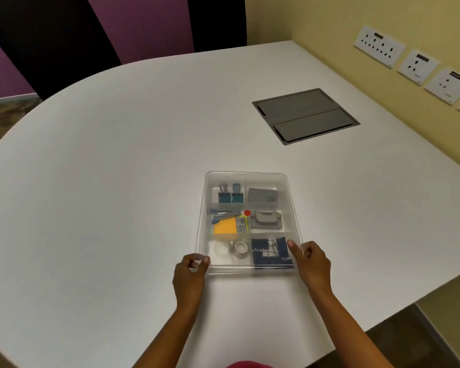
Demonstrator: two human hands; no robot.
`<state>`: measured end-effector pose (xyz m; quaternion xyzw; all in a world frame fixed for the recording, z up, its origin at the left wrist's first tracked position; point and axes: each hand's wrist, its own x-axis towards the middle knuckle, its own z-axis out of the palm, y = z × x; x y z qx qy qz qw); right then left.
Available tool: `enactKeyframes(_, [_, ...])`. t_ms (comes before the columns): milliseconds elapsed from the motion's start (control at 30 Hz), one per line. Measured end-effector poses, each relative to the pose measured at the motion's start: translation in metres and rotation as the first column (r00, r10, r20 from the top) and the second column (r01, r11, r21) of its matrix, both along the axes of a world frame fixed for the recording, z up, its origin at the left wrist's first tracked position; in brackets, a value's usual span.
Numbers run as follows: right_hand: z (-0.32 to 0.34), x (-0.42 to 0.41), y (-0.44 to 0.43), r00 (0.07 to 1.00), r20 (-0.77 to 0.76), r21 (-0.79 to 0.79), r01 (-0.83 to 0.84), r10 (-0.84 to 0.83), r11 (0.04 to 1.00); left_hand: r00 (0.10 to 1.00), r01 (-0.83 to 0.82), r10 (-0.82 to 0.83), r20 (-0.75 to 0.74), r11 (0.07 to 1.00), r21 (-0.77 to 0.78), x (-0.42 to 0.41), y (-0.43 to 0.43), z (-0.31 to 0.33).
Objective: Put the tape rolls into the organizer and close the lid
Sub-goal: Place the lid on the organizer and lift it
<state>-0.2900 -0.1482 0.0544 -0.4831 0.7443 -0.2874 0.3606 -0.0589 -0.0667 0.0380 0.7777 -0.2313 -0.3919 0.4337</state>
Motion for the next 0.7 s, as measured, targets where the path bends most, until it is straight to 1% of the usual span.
enactKeyframes(100, [-0.006, -0.001, -0.002, 0.998, -0.039, 0.003, 0.039, -0.039, 0.999, 0.994, -0.007, 0.009, 0.107, 1.000, -0.028, -0.012, 0.002, -0.002])
enactKeyframes(200, [-0.010, -0.001, -0.006, 0.996, -0.072, 0.073, 0.064, -0.059, 0.995, 0.987, -0.016, 0.018, 0.159, 1.000, -0.017, -0.018, 0.001, -0.001])
enactKeyframes(300, [-0.011, -0.003, -0.008, 0.994, -0.109, 0.154, 0.037, -0.020, 0.987, 0.990, -0.024, 0.019, 0.139, 0.999, 0.033, -0.015, -0.001, -0.004])
enactKeyframes(367, [-0.011, -0.004, -0.007, 0.993, -0.120, 0.165, 0.034, -0.014, 0.986, 0.992, -0.001, -0.007, 0.124, 0.998, 0.062, -0.012, -0.001, -0.007])
enactKeyframes(467, [-0.011, -0.007, -0.006, 0.990, -0.130, 0.178, 0.071, -0.048, 0.981, 0.996, 0.015, -0.021, 0.083, 0.997, 0.074, -0.008, 0.001, -0.009])
enactKeyframes(533, [-0.013, -0.011, -0.005, 0.992, -0.100, 0.206, 0.101, -0.082, 0.973, 1.000, -0.008, 0.006, 0.023, 0.997, 0.079, -0.006, 0.001, -0.010])
enactKeyframes(600, [-0.015, -0.018, -0.005, 0.992, -0.042, 0.273, 0.130, -0.123, 0.953, 0.998, -0.038, 0.042, -0.047, 0.995, 0.088, -0.004, 0.001, -0.011])
enactKeyframes(700, [-0.017, -0.029, -0.005, 0.962, 0.150, 0.396, 0.153, -0.229, 0.905, 0.990, -0.070, 0.083, -0.117, 0.992, 0.105, -0.002, 0.000, -0.012])
